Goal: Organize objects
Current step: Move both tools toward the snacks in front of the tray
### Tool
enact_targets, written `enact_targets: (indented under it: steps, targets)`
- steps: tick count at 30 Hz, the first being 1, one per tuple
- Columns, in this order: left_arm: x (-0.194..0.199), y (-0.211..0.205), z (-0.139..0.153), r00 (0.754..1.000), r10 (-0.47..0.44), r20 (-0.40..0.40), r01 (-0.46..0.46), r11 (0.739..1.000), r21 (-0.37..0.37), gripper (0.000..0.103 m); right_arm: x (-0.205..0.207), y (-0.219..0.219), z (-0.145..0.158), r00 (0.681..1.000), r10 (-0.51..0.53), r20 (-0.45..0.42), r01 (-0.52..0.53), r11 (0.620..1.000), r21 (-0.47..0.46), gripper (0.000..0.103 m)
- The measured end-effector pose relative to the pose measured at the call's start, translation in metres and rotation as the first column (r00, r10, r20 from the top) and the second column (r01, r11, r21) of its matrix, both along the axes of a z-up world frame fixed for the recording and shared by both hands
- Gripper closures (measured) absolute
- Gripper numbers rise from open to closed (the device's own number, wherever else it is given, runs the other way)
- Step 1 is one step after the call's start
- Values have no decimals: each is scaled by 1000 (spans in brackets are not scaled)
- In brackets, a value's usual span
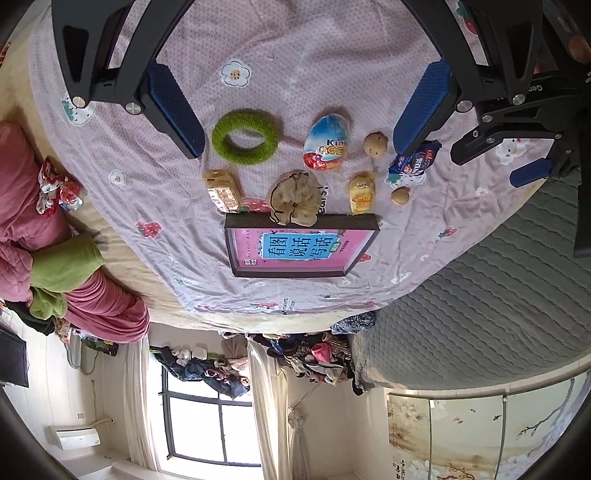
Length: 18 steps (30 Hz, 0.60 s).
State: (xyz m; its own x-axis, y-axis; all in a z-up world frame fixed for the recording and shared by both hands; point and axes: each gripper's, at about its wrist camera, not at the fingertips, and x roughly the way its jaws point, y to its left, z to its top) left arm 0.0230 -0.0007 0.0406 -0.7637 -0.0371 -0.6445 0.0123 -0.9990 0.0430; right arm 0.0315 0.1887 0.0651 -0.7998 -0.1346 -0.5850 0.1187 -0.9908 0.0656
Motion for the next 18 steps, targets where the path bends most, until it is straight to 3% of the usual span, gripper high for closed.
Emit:
enact_targets:
  steps: [18]
  targets:
    - [-4, -3, 7, 1000, 2, -5, -2, 1000, 3, 0, -5, -5, 6, 1000, -2, -8, 2, 1000, 13, 0]
